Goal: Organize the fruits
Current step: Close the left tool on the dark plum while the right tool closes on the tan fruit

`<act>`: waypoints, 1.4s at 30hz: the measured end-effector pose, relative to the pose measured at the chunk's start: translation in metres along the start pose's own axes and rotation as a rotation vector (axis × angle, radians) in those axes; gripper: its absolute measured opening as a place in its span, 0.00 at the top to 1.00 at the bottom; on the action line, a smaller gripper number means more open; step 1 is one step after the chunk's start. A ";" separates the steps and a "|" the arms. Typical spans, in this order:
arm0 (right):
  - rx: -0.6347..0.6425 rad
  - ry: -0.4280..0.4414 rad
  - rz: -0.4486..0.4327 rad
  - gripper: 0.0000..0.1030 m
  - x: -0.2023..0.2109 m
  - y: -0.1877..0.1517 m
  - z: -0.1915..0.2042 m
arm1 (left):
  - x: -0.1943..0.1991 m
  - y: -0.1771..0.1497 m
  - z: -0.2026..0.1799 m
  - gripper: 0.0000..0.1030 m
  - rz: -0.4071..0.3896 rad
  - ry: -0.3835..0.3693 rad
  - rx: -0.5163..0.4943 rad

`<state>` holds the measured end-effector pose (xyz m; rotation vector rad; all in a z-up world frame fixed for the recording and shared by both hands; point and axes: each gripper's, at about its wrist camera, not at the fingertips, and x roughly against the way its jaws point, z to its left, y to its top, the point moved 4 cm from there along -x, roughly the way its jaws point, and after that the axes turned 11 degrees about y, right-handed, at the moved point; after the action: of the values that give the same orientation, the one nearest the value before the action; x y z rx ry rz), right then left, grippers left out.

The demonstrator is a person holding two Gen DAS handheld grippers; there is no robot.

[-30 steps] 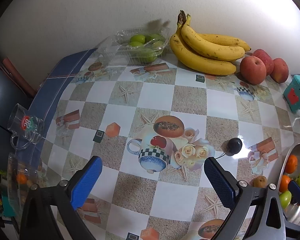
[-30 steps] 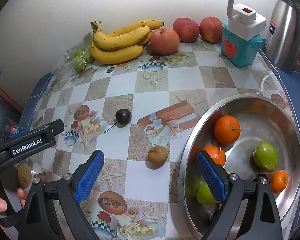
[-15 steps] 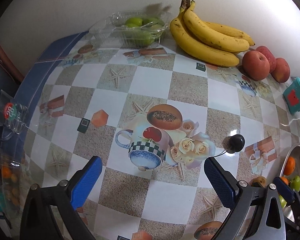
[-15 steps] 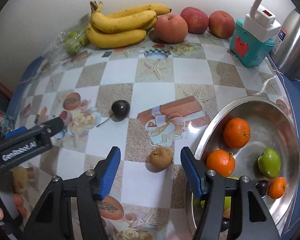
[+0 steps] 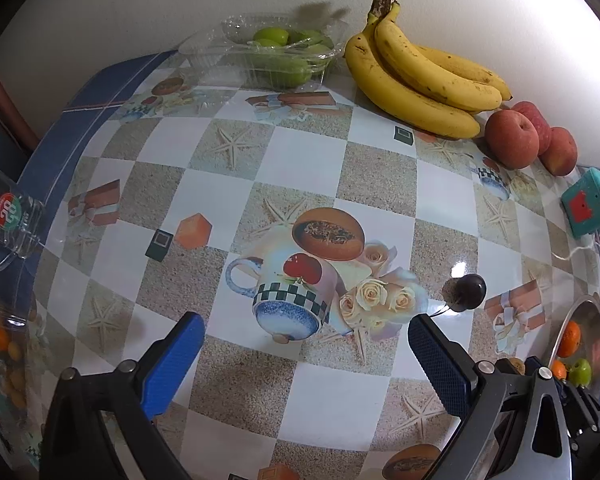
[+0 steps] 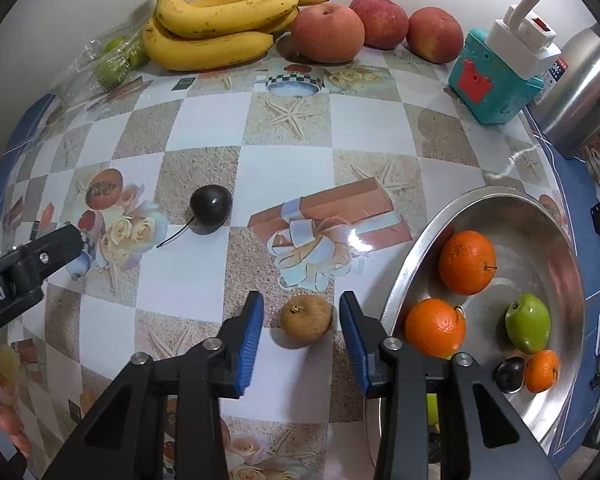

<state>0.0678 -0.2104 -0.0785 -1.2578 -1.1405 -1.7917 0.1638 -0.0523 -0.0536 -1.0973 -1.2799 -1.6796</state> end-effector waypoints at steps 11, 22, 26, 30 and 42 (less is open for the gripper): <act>-0.054 0.004 -0.006 0.72 -0.007 -0.001 -0.004 | -0.006 0.000 -0.002 0.00 0.011 -0.012 0.005; -0.114 0.138 -0.060 0.72 0.002 0.002 -0.019 | -0.019 0.001 -0.013 0.00 0.036 -0.080 0.010; -0.124 0.154 -0.099 0.72 0.020 0.007 -0.019 | -0.021 0.005 -0.022 0.01 0.024 -0.112 -0.006; -0.146 0.145 -0.138 0.72 0.035 0.011 -0.034 | -0.020 0.010 -0.036 0.05 -0.004 -0.138 -0.041; -0.221 0.195 -0.225 0.72 0.064 0.017 -0.060 | -0.011 0.009 -0.099 0.32 -0.074 -0.247 -0.217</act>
<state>0.0399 -0.2740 -0.0226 -1.0790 -1.0280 -2.2053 0.1571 -0.1502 -0.0747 -1.4383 -1.3255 -1.8139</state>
